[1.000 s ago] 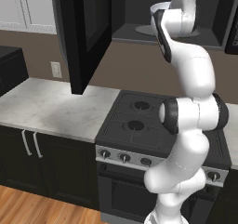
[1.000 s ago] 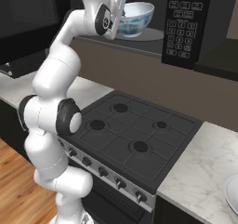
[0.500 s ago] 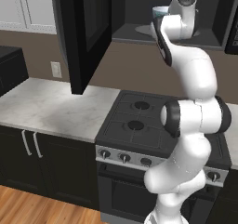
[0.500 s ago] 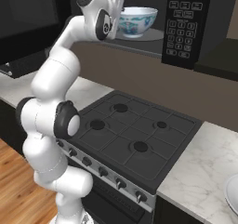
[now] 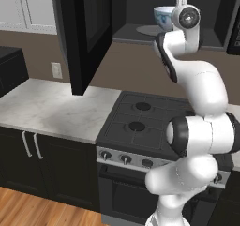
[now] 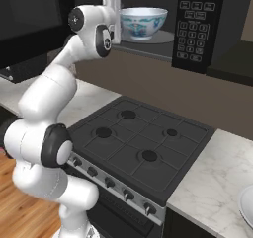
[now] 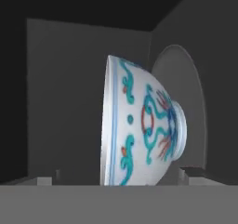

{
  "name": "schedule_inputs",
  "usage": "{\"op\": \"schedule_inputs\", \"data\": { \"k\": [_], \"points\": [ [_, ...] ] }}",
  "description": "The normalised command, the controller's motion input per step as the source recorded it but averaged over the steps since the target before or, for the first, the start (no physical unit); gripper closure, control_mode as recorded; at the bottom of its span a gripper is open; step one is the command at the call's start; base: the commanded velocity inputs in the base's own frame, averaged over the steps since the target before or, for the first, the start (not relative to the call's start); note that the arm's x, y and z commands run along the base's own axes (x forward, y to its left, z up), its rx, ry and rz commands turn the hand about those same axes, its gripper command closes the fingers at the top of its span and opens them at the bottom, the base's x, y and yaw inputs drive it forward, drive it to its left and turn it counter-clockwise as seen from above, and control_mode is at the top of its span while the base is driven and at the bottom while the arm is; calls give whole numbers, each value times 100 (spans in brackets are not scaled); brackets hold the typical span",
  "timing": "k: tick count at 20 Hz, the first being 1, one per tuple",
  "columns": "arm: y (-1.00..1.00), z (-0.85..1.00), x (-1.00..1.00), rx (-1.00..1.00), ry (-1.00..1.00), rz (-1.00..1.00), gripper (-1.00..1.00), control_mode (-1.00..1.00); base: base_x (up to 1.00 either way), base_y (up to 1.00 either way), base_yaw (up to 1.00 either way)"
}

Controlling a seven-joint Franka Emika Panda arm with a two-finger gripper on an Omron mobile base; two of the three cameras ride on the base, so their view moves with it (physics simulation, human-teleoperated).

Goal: Place the bowl containing the mushroom and potato in the microwave. Close the microwave door and press the start button to microwave the meal.

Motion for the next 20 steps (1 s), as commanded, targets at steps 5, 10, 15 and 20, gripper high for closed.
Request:
{"op": "schedule_inputs", "data": {
  "k": [5, 10, 15, 20],
  "points": [
    [33, 72, -100, -36, 18, 2, -100, -100, 0, 0, 0],
    [19, 12, -100, -59, 31, 13, -100, -100, 0, 0, 0],
    [0, -27, -100, -61, 28, 22, -100, -100, 0, 0, 0],
    [12, -6, -100, -70, 17, 25, -100, -100, 0, 0, 0]
  ]
}}
